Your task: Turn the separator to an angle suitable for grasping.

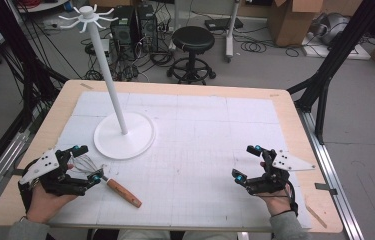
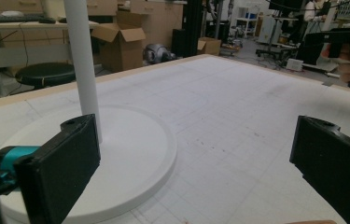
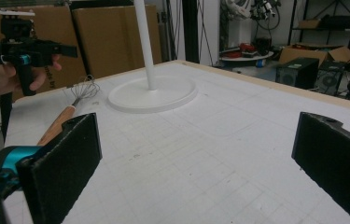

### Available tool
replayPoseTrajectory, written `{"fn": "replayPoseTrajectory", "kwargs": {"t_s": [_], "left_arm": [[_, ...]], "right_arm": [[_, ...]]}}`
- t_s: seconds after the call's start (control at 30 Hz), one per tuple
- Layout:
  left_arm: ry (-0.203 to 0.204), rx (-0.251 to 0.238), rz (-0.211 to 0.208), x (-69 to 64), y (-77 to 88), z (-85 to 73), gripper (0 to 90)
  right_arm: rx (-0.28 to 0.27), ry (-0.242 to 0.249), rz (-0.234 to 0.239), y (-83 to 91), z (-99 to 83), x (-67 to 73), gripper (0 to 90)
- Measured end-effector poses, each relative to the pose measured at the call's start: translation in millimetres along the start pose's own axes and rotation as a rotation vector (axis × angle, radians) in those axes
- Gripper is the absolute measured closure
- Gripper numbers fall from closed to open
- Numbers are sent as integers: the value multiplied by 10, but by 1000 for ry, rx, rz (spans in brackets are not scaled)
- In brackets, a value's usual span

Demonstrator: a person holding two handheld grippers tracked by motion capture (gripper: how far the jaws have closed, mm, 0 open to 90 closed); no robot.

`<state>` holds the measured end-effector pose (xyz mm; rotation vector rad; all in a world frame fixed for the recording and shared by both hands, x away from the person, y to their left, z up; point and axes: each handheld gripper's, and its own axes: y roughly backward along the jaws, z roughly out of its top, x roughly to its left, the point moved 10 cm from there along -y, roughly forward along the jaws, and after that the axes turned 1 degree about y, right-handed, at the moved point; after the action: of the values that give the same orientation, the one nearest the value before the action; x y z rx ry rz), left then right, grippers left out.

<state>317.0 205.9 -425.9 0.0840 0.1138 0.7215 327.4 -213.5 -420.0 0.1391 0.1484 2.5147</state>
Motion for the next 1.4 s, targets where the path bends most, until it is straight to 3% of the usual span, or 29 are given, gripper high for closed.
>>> {"fn": "replayPoseTrajectory", "kwargs": {"t_s": [0.2, 0.33, 0.43, 0.83, 1.2, 1.27, 1.4], "left_arm": [[-6, -3, 1, -10, -2, 8, 31], [-36, -6, -30, -48, 26, 21, 182], [-42, 10, -38, -62, 31, 6, 346], [-56, 145, -46, -153, 41, -150, 884], [-71, 217, -79, -269, 0, -265, 898], [-71, 257, -122, -349, -12, -334, 897], [-79, 309, -143, -436, -22, -427, 897]], "right_arm": [[5, -4, 3, 0, -9, 19, 5], [11, 3, 3, -10, -21, 14, 5], [12, 4, 0, -17, -23, 11, 5], [35, 5, 8, -39, -56, 36, 5], [42, 3, 10, -43, -68, 38, 5], [42, 5, 9, -44, -70, 31, 5], [46, -1, 8, -41, -76, 36, 5]]}}
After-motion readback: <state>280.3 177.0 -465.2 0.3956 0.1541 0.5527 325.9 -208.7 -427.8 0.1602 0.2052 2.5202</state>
